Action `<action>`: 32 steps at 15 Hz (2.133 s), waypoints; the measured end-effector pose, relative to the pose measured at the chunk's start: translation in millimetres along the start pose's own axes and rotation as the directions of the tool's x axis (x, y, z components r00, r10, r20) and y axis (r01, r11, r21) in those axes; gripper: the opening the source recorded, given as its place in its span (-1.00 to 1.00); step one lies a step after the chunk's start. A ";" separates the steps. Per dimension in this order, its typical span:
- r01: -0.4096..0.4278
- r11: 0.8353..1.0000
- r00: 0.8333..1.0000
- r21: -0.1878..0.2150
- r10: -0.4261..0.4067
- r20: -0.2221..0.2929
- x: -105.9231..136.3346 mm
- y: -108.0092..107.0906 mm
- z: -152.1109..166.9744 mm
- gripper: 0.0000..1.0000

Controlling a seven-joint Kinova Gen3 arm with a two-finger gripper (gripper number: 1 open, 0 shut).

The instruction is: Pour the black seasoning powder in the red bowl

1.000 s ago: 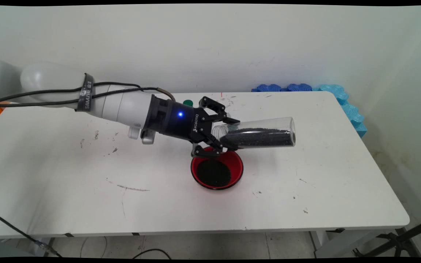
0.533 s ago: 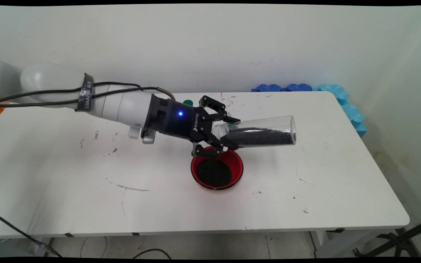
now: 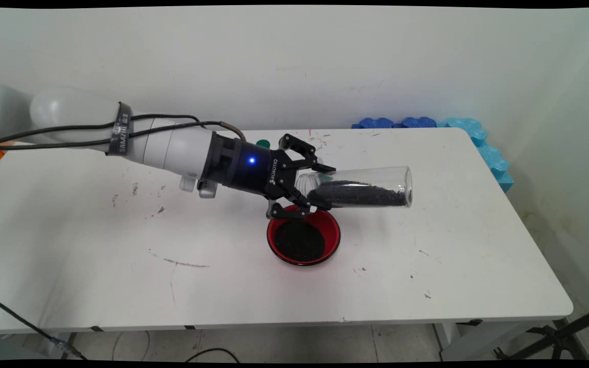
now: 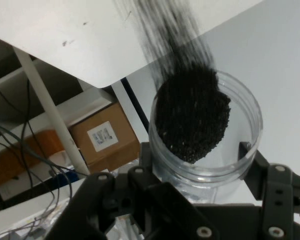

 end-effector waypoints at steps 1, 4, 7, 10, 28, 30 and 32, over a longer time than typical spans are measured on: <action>-0.016 1.000 1.000 0.003 0.016 -0.002 0.5 0.7 0.0 -1.00; -0.058 0.998 0.998 0.011 0.058 -0.007 1.5 2.5 -0.2 -1.00; -0.115 0.993 0.993 0.021 0.115 -0.015 2.7 4.4 -1.0 -1.00; -0.178 0.984 0.984 0.034 0.178 -0.018 3.1 5.4 -2.3 -1.00; -0.593 0.793 0.802 0.138 0.598 0.012 -3.1 24.6 -13.8 -1.00; -0.633 0.759 0.769 0.151 0.639 0.010 -4.3 30.1 -16.7 -1.00; -0.674 0.721 0.732 0.165 0.681 0.012 -6.0 36.2 -20.0 -1.00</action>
